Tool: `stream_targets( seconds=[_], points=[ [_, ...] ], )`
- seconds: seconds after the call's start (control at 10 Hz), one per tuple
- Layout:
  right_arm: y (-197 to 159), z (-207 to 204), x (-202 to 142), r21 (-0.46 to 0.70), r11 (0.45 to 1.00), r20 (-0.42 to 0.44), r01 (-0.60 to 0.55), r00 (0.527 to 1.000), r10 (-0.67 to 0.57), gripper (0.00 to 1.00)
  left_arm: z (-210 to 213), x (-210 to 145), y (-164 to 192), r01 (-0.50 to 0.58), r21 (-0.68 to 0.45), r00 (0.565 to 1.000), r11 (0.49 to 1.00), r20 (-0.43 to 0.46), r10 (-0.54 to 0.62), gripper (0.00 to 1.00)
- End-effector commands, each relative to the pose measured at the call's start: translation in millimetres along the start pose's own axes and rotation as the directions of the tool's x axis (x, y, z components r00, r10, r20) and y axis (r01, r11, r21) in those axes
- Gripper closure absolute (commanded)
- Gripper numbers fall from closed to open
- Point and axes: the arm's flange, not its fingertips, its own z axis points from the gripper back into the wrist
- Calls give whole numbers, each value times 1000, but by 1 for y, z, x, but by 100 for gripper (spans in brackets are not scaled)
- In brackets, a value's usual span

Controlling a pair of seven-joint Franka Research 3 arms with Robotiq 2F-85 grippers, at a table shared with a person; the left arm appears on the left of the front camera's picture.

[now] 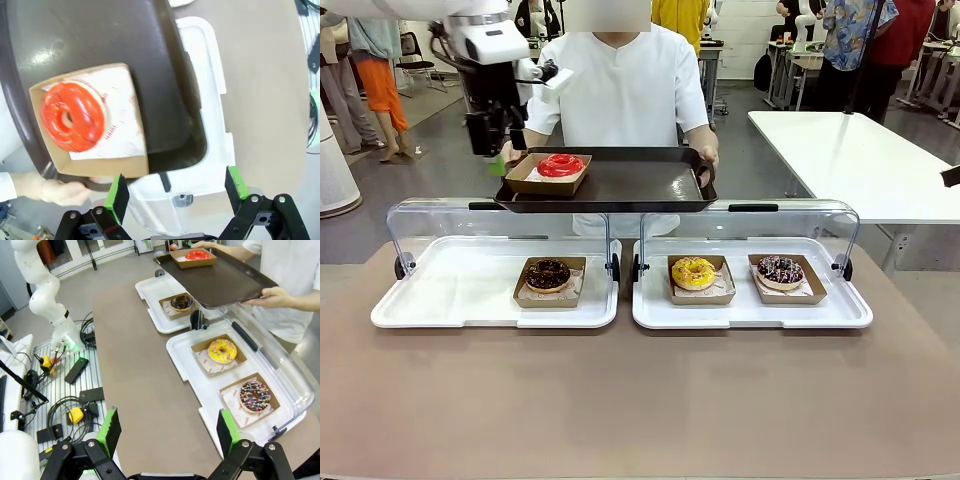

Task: Provide the desired donut to the person.
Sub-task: Place the picked Paper togo box onto the Handle tray extended by the person, then pick up and lift the Paper togo box containing the Donut pointed at by the person.

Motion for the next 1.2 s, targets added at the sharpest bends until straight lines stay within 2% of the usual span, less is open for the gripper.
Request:
stream_targets(
  seconds=[0.0, 0.2, 0.4, 0.7, 0.8, 0.9, 1.1],
  points=[
    [0, 0, 0, 4, 1000, 3, 6, 1000, -6, 0, -2, -32, -48, 23, 30, 998, 999, 62, -25, 0],
    [0, 0, 0, 4, 1000, 3, 6, 1000, -6, 0, 0, -57, -84, 30, 45, 996, 999, 87, -34, 0],
    [0, 0, 0, 4, 1000, 3, 6, 1000, -6, 0, -7, -83, -112, 1, 61, 998, 998, 64, -5, 0],
    [0, 0, 0, 4, 1000, 3, 6, 1000, -6, 0, -24, -102, -120, -43, 29, 997, 999, 63, 41, 0],
    [0, 0, 0, 4, 1000, 3, 6, 1000, -6, 0, -26, -105, -117, -46, 18, 999, 999, 29, 45, 0],
    [0, 0, 0, 4, 1000, 3, 6, 1000, -6, 0, -19, -102, -118, -45, 10, 997, 999, 61, 45, 0],
    [0, 0, 0, 4, 1000, 3, 6, 1000, -6, 0, -19, -102, -118, -45, 10, 997, 999, 61, 45, 0]
  ],
)
